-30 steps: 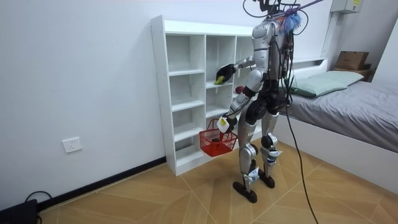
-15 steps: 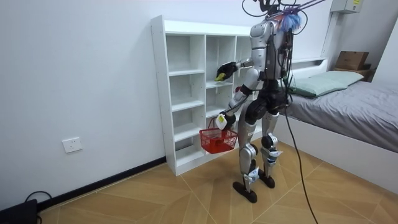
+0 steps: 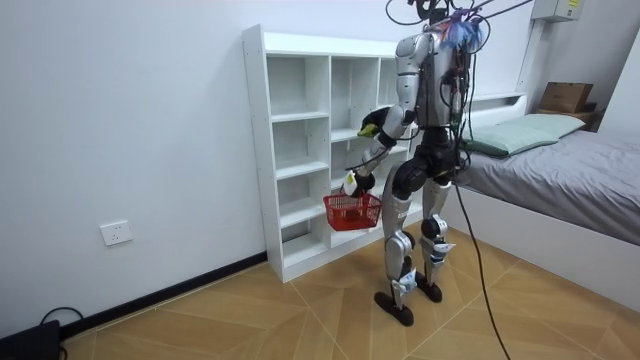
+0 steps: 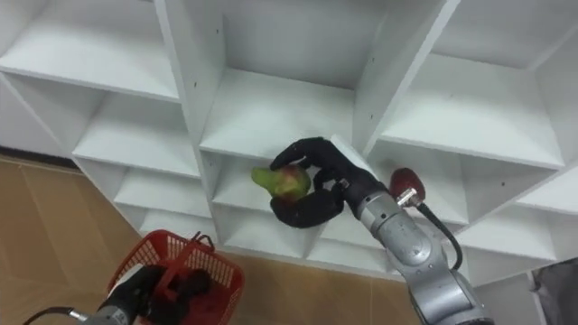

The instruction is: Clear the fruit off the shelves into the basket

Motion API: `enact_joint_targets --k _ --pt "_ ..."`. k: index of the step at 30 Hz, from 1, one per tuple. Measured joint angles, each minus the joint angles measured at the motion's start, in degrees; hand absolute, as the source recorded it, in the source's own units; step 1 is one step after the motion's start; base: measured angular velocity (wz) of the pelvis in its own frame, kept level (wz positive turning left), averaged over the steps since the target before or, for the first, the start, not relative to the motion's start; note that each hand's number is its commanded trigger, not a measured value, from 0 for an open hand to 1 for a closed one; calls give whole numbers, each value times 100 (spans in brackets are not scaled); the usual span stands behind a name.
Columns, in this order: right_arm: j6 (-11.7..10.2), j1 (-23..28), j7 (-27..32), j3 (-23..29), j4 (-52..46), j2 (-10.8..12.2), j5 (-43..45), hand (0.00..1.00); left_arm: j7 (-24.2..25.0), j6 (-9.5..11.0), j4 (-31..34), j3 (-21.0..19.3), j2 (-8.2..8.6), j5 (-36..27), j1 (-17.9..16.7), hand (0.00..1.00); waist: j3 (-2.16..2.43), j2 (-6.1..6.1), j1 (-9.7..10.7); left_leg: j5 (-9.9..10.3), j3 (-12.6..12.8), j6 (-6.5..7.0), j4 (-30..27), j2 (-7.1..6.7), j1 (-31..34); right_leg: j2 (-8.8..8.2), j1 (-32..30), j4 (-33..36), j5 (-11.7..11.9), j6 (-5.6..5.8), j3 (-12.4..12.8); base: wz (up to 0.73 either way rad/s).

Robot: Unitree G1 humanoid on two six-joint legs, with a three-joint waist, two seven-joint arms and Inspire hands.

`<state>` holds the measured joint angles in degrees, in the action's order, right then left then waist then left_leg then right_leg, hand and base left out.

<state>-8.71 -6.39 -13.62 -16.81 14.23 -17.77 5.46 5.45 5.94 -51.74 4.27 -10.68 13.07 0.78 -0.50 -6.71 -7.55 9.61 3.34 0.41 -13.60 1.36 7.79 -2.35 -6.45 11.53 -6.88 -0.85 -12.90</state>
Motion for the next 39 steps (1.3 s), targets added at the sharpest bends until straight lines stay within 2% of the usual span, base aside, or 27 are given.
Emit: enact_joint_targets --k 4,11,24,29,39 --pt "0 0 -170 0 -182 35 119 100 -15 43 -4 107 2 -2 0 100 -6 47 97 1 73 1 7 5 7 -2 -50 16 6 2 31 -7" --pt "1 90 -367 -2 -164 120 168 100 -21 46 -26 271 28 -2 4 100 -3 157 116 -2 140 1 84 8 -59 7 -60 18 7 3 113 -5" --pt "6 151 -469 -7 374 321 180 100 -19 69 -74 507 50 -20 43 100 -9 158 266 -1 137 1 92 6 -44 10 -73 14 7 3 121 0" --pt "6 153 -471 -120 684 338 189 100 -10 163 -63 611 63 -129 124 100 -47 218 276 -1 124 1 91 6 -35 12 -85 14 7 3 133 0" --pt "5 202 -476 -223 760 331 239 100 -7 249 164 731 69 -231 148 100 -34 274 312 -1 136 1 93 7 64 21 -204 20 7 3 172 -1"
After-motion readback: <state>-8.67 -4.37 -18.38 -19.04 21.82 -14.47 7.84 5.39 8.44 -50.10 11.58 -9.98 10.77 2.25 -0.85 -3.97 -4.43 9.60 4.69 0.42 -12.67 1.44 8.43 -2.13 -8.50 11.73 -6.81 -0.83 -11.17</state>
